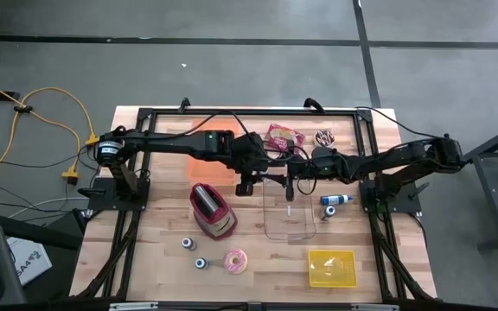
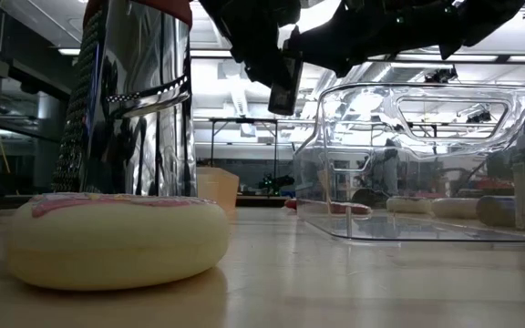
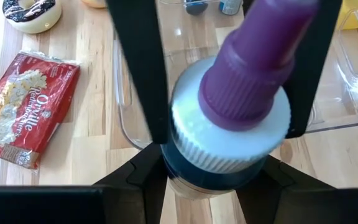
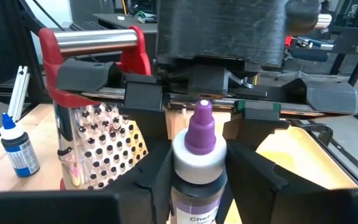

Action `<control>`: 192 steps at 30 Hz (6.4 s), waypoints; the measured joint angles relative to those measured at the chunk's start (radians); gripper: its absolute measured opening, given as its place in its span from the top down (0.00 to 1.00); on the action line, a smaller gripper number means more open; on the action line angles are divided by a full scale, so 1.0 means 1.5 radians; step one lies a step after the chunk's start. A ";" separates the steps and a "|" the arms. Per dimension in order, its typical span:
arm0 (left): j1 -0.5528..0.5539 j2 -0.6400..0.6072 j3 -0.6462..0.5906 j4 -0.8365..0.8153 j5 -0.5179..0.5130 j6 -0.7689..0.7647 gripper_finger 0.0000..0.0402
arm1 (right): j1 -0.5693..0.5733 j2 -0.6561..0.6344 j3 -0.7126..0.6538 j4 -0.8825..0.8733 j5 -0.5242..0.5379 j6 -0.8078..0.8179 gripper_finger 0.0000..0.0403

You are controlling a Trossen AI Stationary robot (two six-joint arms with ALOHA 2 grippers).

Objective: Pick & Place Food Item
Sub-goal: Put the bottom purple food coloring bottle into the transparent bin, then put the purple food coloring bottle into the transparent bin

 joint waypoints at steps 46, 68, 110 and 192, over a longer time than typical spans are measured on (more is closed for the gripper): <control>-0.013 -0.004 0.000 0.000 -0.013 0.001 0.53 | 0.000 -0.001 0.000 -0.029 -0.001 0.007 0.74; -0.013 -0.024 0.000 -0.034 -0.011 0.001 0.53 | 0.025 -0.048 0.000 -0.113 0.068 0.006 0.74; -0.013 -0.023 0.000 -0.034 -0.014 0.001 0.53 | 0.079 0.049 -0.001 -0.211 0.246 0.191 0.74; -0.013 -0.023 0.000 -0.034 -0.013 -0.004 0.53 | 0.129 0.025 -0.081 -0.031 0.352 0.196 0.61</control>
